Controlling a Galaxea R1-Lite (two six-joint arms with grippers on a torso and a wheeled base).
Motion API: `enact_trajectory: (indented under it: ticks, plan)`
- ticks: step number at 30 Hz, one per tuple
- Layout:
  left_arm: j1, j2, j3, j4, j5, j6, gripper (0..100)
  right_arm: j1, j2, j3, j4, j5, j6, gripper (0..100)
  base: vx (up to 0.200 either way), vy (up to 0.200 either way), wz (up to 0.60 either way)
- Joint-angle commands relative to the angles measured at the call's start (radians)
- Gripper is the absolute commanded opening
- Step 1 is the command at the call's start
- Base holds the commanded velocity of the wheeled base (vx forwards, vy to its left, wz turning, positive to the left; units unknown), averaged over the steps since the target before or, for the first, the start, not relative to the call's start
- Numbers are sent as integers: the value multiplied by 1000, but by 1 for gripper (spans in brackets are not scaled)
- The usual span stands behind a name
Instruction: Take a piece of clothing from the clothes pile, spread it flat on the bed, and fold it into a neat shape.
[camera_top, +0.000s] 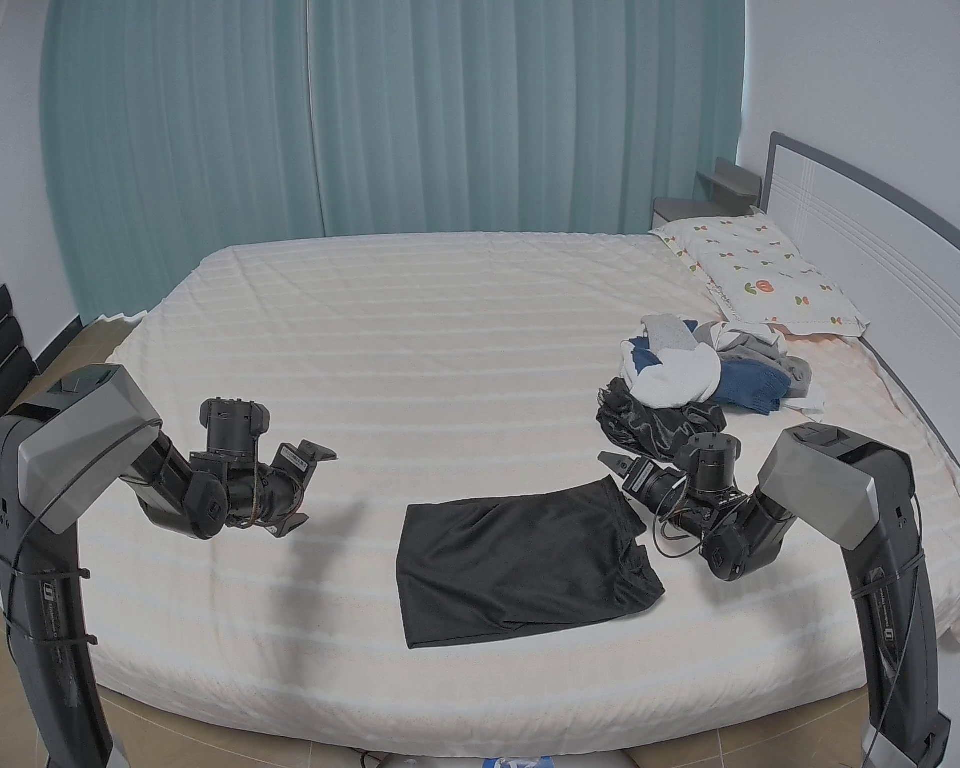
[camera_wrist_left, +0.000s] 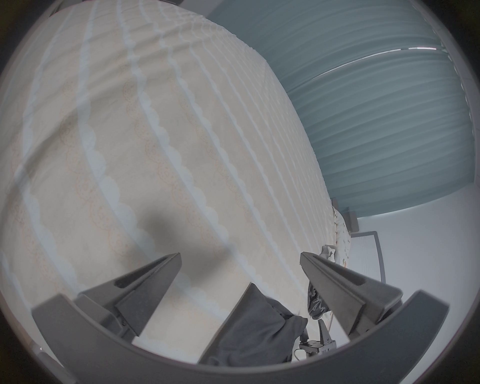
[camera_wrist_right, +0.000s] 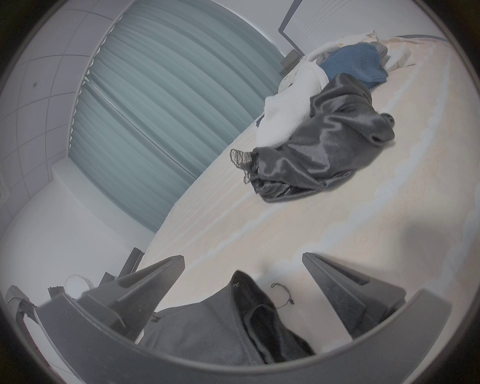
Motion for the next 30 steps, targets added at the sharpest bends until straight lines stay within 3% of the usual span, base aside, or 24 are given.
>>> enact_trajectory:
  ticks: [1, 20, 21, 30]
  plan:
    - [-7, 8, 12, -4, 3, 18, 100, 13, 2, 7, -1, -2, -6, 100, 0, 0, 0]
    - [-8, 14, 14, -2, 15, 43, 100, 41, -6, 122, -41, -3, -124, 100, 0, 0, 0]
    - [-8, 14, 14, -2, 15, 43, 100, 43, -6, 124, -41, -3, -127, 0, 0, 0, 0]
    - [-8, 14, 14, -2, 15, 44, 100, 43, -10, 128, -44, -22, -155, 0, 0, 0, 0]
